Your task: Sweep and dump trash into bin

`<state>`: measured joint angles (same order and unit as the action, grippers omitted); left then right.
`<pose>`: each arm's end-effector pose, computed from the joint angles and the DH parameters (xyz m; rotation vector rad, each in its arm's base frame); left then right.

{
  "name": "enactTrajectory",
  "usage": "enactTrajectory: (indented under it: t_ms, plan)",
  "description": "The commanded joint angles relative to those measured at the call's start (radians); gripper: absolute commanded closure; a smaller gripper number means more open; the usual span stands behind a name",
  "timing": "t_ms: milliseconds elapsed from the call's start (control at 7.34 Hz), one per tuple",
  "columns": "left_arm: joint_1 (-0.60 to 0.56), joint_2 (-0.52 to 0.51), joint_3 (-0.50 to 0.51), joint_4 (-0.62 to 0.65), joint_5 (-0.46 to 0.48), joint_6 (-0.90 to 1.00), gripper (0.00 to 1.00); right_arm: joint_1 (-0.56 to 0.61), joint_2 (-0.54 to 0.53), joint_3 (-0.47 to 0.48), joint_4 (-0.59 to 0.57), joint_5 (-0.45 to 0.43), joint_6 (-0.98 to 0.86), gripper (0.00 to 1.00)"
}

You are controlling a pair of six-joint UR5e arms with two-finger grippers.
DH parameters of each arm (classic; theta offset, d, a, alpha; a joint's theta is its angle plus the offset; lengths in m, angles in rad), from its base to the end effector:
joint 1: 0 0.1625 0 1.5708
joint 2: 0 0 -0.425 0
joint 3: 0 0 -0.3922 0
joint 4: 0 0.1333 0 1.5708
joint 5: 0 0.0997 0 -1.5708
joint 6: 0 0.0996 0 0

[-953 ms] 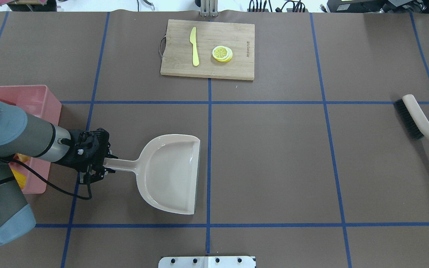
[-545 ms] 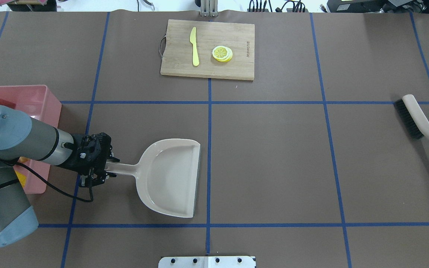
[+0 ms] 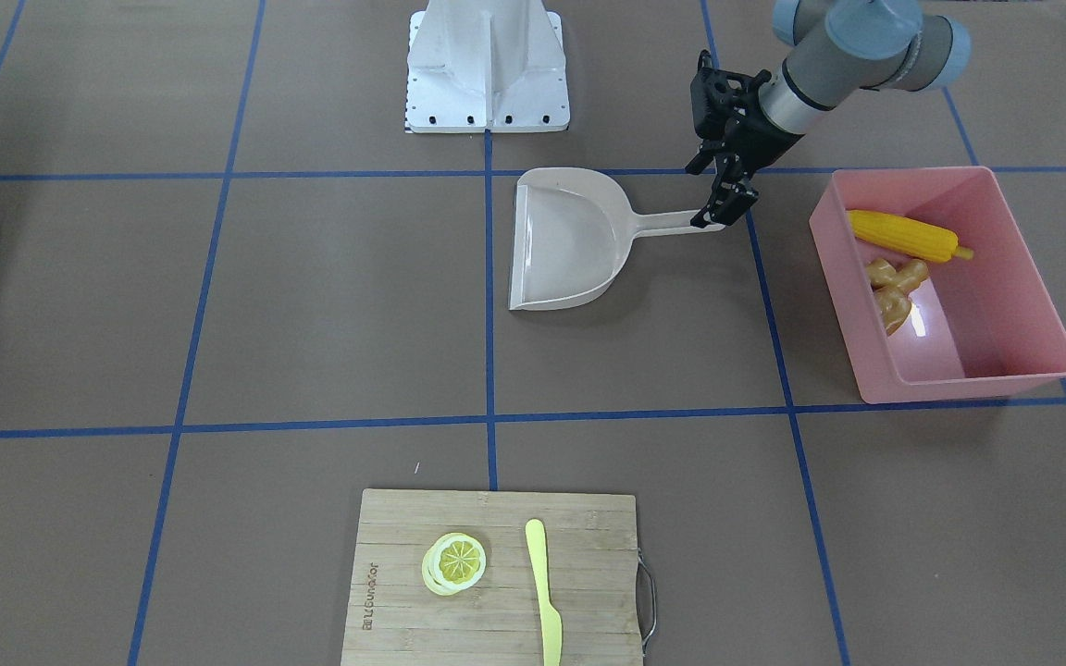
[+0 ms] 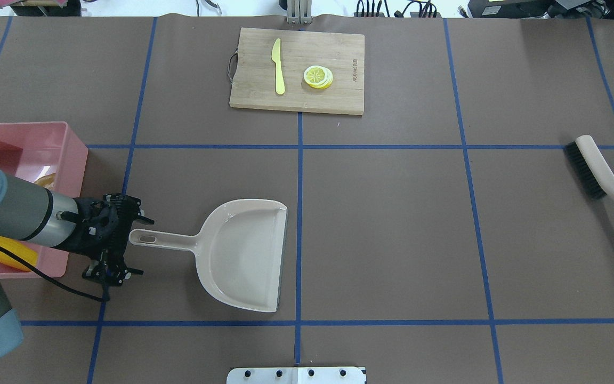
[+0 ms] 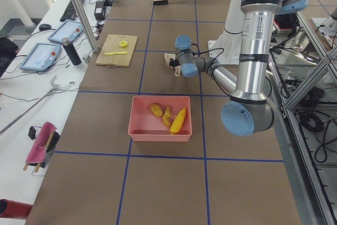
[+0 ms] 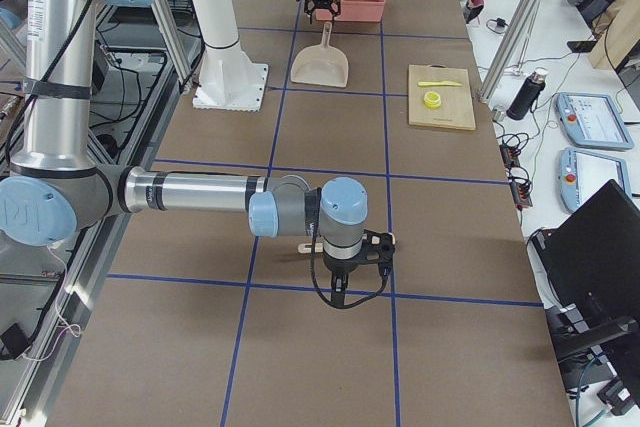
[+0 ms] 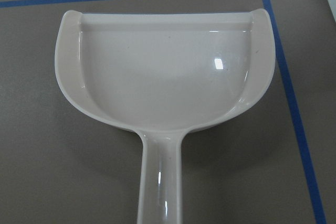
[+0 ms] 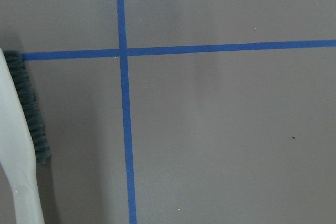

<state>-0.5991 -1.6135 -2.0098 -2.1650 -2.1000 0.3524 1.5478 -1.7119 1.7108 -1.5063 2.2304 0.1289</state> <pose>0.3568 -0.3442 0.3585 0.9444 0.8553 1.4432 0.0622 -0.4385 0.6559 0.0109 -0.6623 0.0811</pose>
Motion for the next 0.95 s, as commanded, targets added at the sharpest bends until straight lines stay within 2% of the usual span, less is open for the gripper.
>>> enactTrajectory:
  t_ms: [0, 136, 545, 681, 817]
  plan:
    - [-0.104, 0.05, -0.034, 0.002, -0.005, -0.006, 0.01, 0.0, 0.0, 0.001, 0.0, 0.0, 0.0, 0.0]
    - [-0.239, 0.05, -0.026, 0.02, -0.011, -0.044, 0.01, 0.0, 0.0, 0.001, 0.0, 0.0, 0.0, 0.0]
    - [-0.465, 0.055, -0.015, 0.071, -0.012, -0.524, 0.01, 0.0, 0.0, 0.003, 0.0, 0.002, 0.0, 0.0]
    - [-0.517, 0.093, -0.007, 0.083, -0.021, -0.593, 0.01, 0.005, 0.0, 0.006, -0.003, 0.012, 0.0, 0.0]
    - [-0.6, 0.151, 0.049, 0.082, -0.128, -0.598, 0.01, 0.012, -0.011, 0.013, -0.003, 0.024, 0.002, 0.0]
